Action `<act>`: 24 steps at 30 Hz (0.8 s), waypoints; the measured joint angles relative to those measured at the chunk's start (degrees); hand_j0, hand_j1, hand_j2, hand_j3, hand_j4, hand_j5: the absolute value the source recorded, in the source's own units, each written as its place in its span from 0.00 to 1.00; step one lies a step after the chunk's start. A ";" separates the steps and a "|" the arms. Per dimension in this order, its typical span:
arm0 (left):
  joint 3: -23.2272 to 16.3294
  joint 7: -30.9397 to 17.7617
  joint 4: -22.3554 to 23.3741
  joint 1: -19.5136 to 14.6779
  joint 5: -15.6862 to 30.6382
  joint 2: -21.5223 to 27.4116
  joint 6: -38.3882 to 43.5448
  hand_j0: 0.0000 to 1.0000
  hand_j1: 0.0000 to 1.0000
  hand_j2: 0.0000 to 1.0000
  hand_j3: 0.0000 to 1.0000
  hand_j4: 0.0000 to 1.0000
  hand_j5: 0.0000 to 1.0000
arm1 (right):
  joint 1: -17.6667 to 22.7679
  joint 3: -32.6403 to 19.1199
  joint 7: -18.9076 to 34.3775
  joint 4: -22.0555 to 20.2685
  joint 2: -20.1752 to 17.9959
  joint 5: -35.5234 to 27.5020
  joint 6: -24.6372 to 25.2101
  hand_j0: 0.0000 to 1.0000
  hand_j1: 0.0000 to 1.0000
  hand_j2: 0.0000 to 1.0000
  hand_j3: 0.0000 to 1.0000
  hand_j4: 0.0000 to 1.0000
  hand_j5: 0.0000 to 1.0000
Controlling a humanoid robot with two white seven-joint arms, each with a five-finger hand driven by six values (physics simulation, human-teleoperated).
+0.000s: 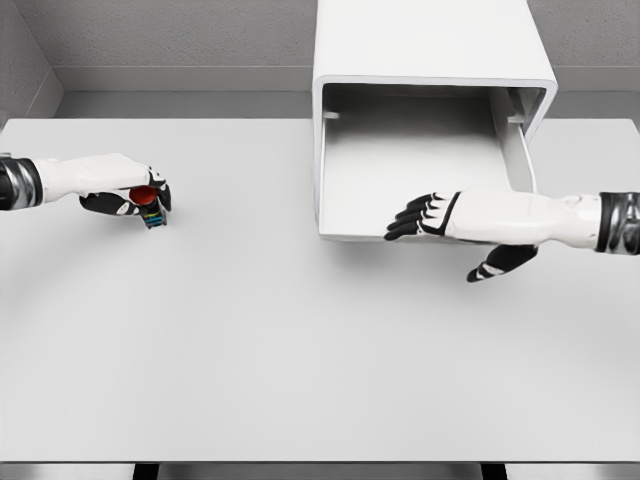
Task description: Slide open multi-storey tabletop storage cabinets and put open load switch and slide close multi-storey tabletop storage cabinets
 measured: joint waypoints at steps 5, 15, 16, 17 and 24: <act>0.05 -0.14 -0.40 -0.44 -0.05 0.01 -0.02 0.48 0.48 0.48 0.48 0.48 0.48 | 0.00 0.00 -0.29 -0.82 -0.73 0.01 -0.01 1.00 1.00 1.00 1.00 1.00 1.00; 0.52 -0.15 -3.27 -1.58 0.14 0.30 -0.03 0.48 0.48 0.48 0.48 0.48 0.48 | -0.53 -0.74 -2.61 -1.02 -2.61 -0.28 0.00 1.00 1.00 1.00 1.00 1.00 1.00; 0.55 -0.15 -3.74 -1.76 0.17 0.38 -0.03 0.48 0.48 0.48 0.48 0.48 0.48 | -0.44 -0.77 -2.68 -1.01 -2.83 -0.29 0.00 1.00 1.00 1.00 1.00 1.00 1.00; 0.58 -0.14 -4.23 -1.76 0.21 0.46 -0.03 0.48 0.48 0.48 0.48 0.48 0.48 | -0.35 -0.79 -2.74 -1.00 -2.98 -0.30 0.00 1.00 1.00 1.00 1.00 1.00 1.00; 0.71 -0.14 -7.34 -2.20 0.64 1.44 -0.03 0.46 0.46 0.46 0.46 0.46 0.46 | -0.09 -0.81 -3.40 -1.11 -3.90 -0.33 0.00 1.00 1.00 1.00 1.00 1.00 1.00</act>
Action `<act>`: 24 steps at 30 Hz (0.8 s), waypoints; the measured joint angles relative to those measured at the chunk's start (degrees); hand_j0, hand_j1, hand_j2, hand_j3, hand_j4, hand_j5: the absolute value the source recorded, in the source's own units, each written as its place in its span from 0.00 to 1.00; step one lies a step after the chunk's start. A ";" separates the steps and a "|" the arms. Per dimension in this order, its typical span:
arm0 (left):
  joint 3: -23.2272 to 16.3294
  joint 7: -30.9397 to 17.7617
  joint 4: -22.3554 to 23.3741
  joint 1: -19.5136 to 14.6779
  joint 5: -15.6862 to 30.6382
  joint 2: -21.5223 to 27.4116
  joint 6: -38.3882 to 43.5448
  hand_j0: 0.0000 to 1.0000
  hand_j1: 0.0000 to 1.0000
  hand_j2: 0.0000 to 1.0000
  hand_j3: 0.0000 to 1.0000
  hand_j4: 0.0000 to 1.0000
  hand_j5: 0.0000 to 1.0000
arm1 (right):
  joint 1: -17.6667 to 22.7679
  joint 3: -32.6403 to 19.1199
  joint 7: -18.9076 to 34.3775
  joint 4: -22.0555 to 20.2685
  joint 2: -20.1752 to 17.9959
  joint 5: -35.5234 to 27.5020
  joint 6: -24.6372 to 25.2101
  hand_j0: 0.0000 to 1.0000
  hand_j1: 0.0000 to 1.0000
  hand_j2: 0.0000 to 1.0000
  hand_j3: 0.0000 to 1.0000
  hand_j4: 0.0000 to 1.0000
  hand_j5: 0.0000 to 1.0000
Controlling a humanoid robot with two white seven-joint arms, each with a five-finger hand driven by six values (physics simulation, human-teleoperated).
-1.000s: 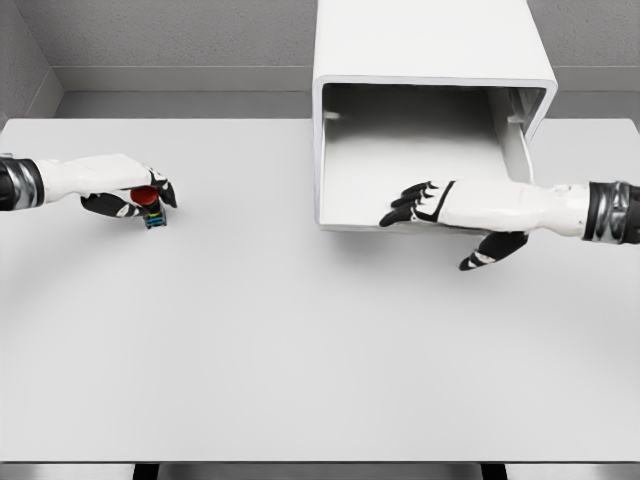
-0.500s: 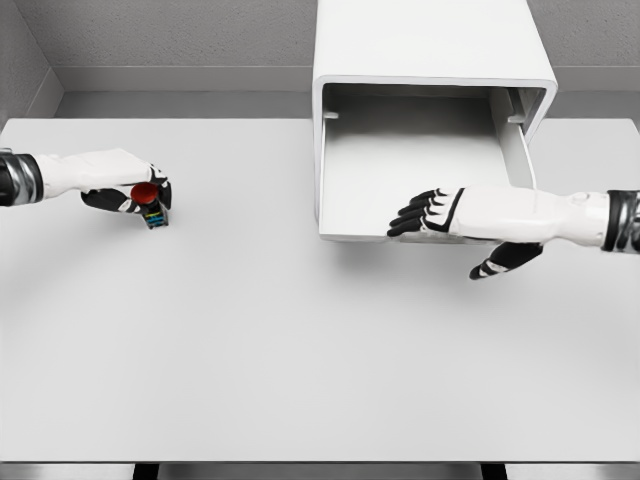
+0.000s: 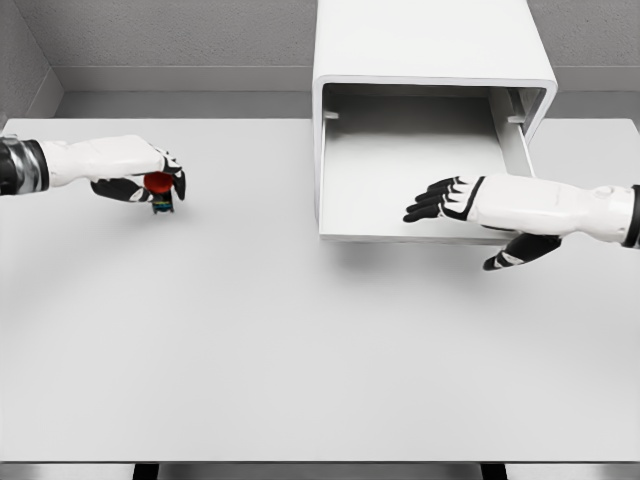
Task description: Slide open multi-storey tabletop storage cabinets and put open load switch and slide close multi-storey tabletop storage cabinets
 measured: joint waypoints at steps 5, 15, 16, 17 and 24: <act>0.10 0.02 -2.97 -0.17 0.17 1.33 -0.03 0.46 0.46 0.46 0.46 0.46 0.46 | 0.09 -0.01 -0.45 -0.03 -1.35 -0.01 0.00 1.00 1.00 1.00 1.00 1.00 1.00; 0.21 0.10 -7.86 -0.97 1.44 2.82 -0.01 0.46 0.46 0.46 0.46 0.46 0.46 | 0.09 -0.01 -0.55 -0.09 -2.79 -0.01 0.00 1.00 1.00 1.00 1.00 1.00 1.00; 0.22 0.10 -8.41 -0.97 1.69 3.12 -0.01 0.46 0.46 0.46 0.46 0.46 0.46 | 0.09 -0.01 -0.55 -0.14 -2.78 -0.01 0.00 1.00 1.00 1.00 1.00 1.00 1.00; 0.22 0.10 -8.88 -0.97 1.87 3.37 -0.01 0.46 0.46 0.46 0.46 0.46 0.46 | 0.00 -0.01 -0.55 -0.21 -2.73 -0.01 0.01 1.00 1.00 1.00 1.00 1.00 1.00; 0.24 0.22 -11.82 -1.76 2.83 4.16 -0.02 0.46 0.46 0.46 0.46 0.46 0.46 | -0.79 -0.42 -0.22 -0.45 -2.50 0.02 0.00 1.00 1.00 1.00 1.00 1.00 1.00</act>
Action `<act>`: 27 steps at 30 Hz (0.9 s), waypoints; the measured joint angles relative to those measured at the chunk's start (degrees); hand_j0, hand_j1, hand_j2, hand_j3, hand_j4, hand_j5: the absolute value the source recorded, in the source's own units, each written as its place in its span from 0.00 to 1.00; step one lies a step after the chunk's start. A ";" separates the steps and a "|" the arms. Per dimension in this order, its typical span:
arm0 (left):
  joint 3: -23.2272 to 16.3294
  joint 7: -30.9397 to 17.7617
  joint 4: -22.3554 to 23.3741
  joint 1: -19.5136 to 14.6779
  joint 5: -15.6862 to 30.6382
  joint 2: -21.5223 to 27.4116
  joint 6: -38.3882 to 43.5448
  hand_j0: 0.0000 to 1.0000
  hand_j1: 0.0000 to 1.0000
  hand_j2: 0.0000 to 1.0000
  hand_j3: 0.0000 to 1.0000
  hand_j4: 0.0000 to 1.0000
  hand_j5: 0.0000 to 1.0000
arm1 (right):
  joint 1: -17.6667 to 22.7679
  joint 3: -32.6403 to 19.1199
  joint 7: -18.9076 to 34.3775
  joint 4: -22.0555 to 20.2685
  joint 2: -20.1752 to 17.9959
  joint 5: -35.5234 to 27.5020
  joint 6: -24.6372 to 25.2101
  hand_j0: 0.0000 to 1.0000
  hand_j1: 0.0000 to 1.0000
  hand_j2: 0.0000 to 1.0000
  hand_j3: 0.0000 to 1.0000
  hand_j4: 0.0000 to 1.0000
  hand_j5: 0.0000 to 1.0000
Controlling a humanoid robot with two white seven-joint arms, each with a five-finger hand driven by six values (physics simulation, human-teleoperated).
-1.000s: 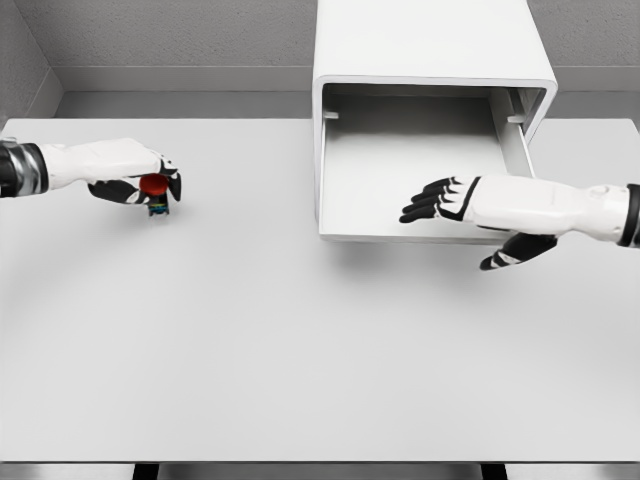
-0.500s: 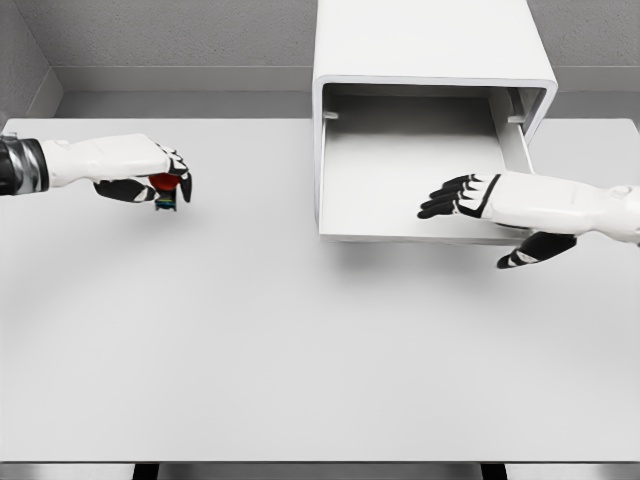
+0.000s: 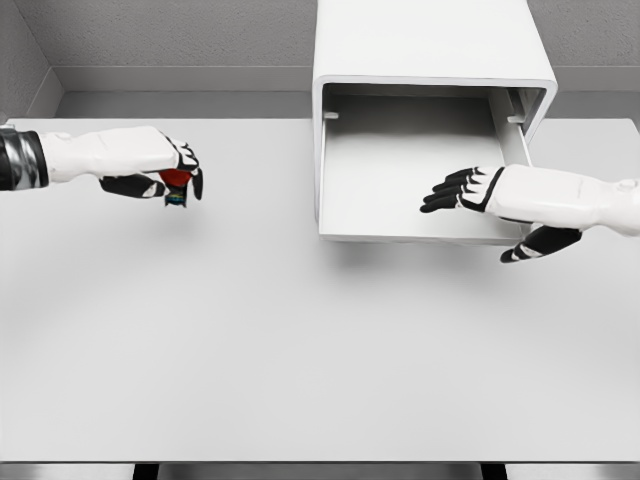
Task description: Slide open multi-storey tabletop storage cabinets and put open load switch and slide close multi-storey tabletop storage cabinets
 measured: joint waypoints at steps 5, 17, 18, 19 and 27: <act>0.03 0.08 -2.63 -0.53 0.81 0.42 0.01 0.46 0.46 0.46 0.46 0.46 0.46 | 0.09 -0.14 0.16 -0.02 -0.04 0.04 0.00 1.00 1.00 1.00 1.00 1.00 1.00; 0.08 0.13 -9.76 -2.99 3.43 3.42 0.00 0.46 0.46 0.46 0.46 0.46 0.46 | 0.09 -0.10 0.20 -0.03 0.32 0.05 0.00 1.00 1.00 1.00 1.00 1.00 1.00; 0.09 0.14 -10.08 -3.34 3.62 3.45 0.02 0.46 0.46 0.46 0.46 0.46 0.46 | 0.18 -0.10 0.20 -0.03 0.25 0.06 0.00 1.00 1.00 1.00 1.00 1.00 1.00; 0.09 0.14 -10.38 -3.43 3.75 3.47 0.02 0.46 0.46 0.46 0.46 0.46 0.46 | 0.18 -0.09 0.20 -0.03 0.16 0.05 0.00 1.00 1.00 1.00 1.00 1.00 1.00; 0.08 0.13 -12.24 -4.66 4.74 3.51 0.01 0.46 0.46 0.46 0.46 0.46 0.46 | 0.44 0.16 0.20 -0.03 -0.25 0.05 0.00 1.00 1.00 1.00 1.00 1.00 1.00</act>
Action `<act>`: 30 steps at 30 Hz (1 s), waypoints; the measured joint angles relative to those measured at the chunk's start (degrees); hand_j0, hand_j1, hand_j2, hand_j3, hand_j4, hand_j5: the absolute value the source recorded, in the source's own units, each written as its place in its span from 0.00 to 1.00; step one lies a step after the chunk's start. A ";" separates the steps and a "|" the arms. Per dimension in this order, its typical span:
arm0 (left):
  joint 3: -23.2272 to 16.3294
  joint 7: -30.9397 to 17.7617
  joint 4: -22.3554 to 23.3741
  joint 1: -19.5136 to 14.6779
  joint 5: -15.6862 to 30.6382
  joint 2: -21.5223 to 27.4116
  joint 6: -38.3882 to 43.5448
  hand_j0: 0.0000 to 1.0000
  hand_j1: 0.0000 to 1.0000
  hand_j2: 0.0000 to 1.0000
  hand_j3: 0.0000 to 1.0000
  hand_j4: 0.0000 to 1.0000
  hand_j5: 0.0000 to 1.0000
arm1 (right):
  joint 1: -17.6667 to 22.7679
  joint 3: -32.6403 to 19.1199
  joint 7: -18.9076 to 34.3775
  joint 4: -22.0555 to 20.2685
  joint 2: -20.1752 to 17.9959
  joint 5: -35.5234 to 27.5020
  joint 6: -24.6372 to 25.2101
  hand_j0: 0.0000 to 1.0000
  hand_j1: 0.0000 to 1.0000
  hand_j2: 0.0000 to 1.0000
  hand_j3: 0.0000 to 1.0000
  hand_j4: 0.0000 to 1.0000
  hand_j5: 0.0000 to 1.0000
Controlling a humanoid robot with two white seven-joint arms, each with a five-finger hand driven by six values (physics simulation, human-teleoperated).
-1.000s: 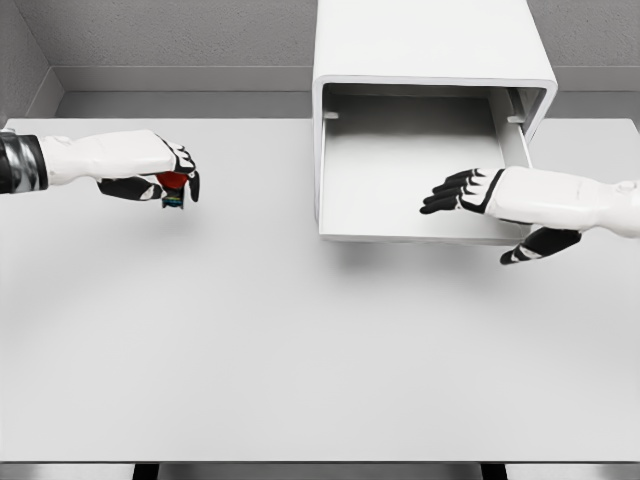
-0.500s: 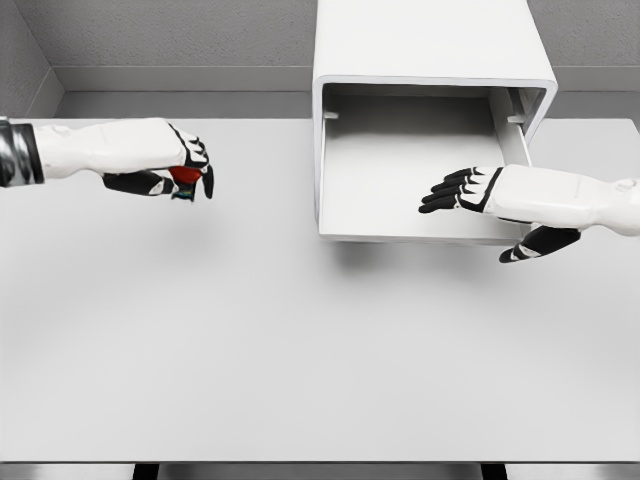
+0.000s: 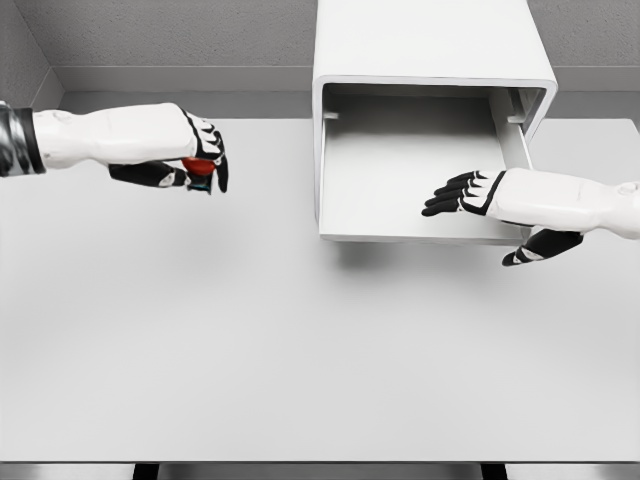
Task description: Slide open multi-storey tabletop storage cabinets and put open load switch and slide close multi-storey tabletop storage cabinets
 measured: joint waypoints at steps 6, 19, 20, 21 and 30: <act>0.07 0.00 -0.83 -0.79 1.38 -0.15 -0.01 0.46 0.46 0.46 0.46 0.46 0.46 | 0.00 0.14 0.00 -0.04 -0.19 0.01 0.00 1.00 1.00 1.00 1.00 1.00 1.00; 0.10 0.00 -3.01 -2.90 5.16 -0.69 -0.01 0.46 0.46 0.46 0.46 0.46 0.46 | -0.09 -0.25 -0.58 -0.22 -0.57 -0.08 0.00 1.00 1.00 1.00 1.00 1.00 1.00; 0.13 0.01 -3.19 -2.90 5.37 -0.70 -0.01 0.46 0.46 0.46 0.46 0.46 0.46 | -0.09 -0.25 -0.61 -0.23 -0.65 -0.08 0.00 1.00 1.00 1.00 1.00 1.00 1.00; 0.14 0.01 -3.34 -2.90 5.55 -0.72 -0.01 0.46 0.46 0.46 0.46 0.46 0.46 | -0.09 -0.21 -0.64 -0.24 -0.69 -0.08 0.00 1.00 1.00 1.00 1.00 1.00 1.00; 0.18 0.09 -3.95 -5.54 7.07 -0.98 -0.01 0.46 0.46 0.46 0.46 0.46 0.46 | -0.08 -0.10 -0.63 -0.33 -0.63 -0.09 0.00 1.00 1.00 1.00 1.00 1.00 1.00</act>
